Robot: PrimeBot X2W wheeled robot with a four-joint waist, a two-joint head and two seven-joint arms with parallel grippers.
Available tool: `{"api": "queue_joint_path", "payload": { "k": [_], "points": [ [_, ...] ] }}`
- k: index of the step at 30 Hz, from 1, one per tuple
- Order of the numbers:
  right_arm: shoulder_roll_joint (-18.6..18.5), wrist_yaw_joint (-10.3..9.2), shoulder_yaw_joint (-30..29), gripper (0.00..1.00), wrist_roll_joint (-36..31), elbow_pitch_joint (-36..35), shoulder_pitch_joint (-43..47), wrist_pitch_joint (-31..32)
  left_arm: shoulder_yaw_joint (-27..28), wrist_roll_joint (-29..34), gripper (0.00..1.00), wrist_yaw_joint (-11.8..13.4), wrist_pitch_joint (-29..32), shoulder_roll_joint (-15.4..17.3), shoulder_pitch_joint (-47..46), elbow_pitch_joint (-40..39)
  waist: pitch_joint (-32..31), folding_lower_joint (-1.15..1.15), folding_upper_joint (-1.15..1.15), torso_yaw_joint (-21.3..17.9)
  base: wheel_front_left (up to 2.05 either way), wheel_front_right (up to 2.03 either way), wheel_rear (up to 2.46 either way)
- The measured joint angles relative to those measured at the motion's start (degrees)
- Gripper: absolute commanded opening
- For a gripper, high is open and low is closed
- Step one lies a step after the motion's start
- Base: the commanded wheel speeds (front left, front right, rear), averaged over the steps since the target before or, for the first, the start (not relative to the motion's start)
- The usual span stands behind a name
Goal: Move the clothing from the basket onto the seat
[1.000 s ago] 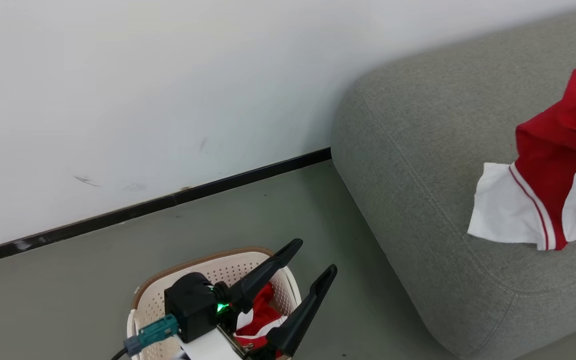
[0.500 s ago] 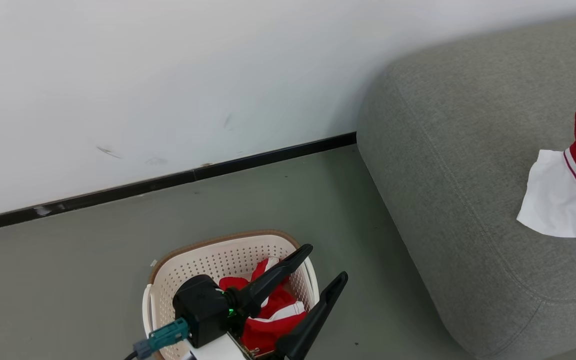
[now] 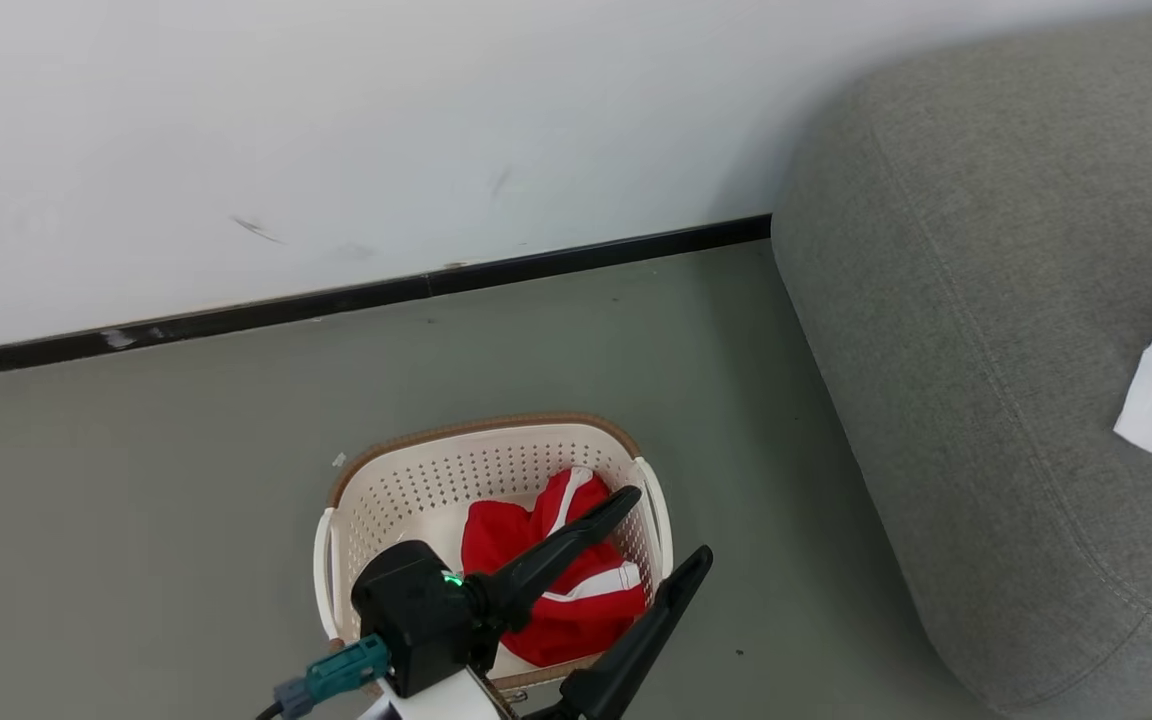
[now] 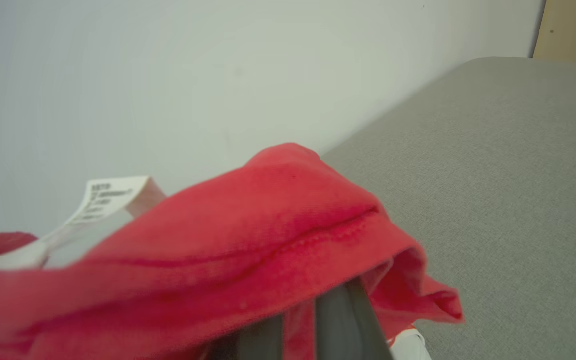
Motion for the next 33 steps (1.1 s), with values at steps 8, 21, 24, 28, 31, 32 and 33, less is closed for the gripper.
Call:
{"api": "queue_joint_path", "payload": {
  "k": [8,21,24,28,31,32,33],
  "points": [
    [-2.67,0.0,-2.47,0.0,0.64,2.86,-4.24,-1.26,-0.13,0.43,1.0,0.0,1.43,0.52,-1.42,-0.59,3.0,0.0,0.0,1.79,0.0,0.0,0.0],
    [-4.8,0.0,-4.57,0.0,1.15,7.15,-7.15,-3.05,-0.08,0.43,1.0,0.34,2.83,0.49,-2.42,-1.33,7.87,0.0,0.0,3.82,0.0,0.0,0.0],
    [-2.21,0.0,-5.14,0.0,1.26,7.28,-6.63,-4.52,-0.07,0.43,1.0,0.59,3.46,0.71,-2.52,-1.33,8.98,0.0,0.0,3.96,0.0,0.0,0.0],
    [1.82,0.0,-6.41,0.0,4.09,8.25,-5.27,-4.97,0.1,0.43,1.0,1.27,4.09,1.2,-2.52,-1.43,10.36,0.0,0.0,3.86,0.0,0.0,0.0],
    [2.34,0.0,-6.46,0.0,4.86,9.16,-4.11,-4.97,0.03,0.43,1.0,1.52,4.95,1.31,-2.55,-1.69,11.49,0.0,0.0,3.66,0.0,0.0,0.0],
    [2.31,0.0,-6.64,0.0,5.41,9.62,-3.83,-4.97,0.03,0.43,1.0,1.54,5.23,1.32,-2.59,-1.9,11.9,0.0,0.0,3.58,0.0,0.0,0.0],
    [2.25,0.0,-6.66,0.0,5.73,9.91,-3.43,-4.97,0.01,0.44,1.0,1.7,5.39,1.31,-2.69,-2.11,12.31,0.0,0.0,3.51,0.0,0.0,0.0]
  ]
}}
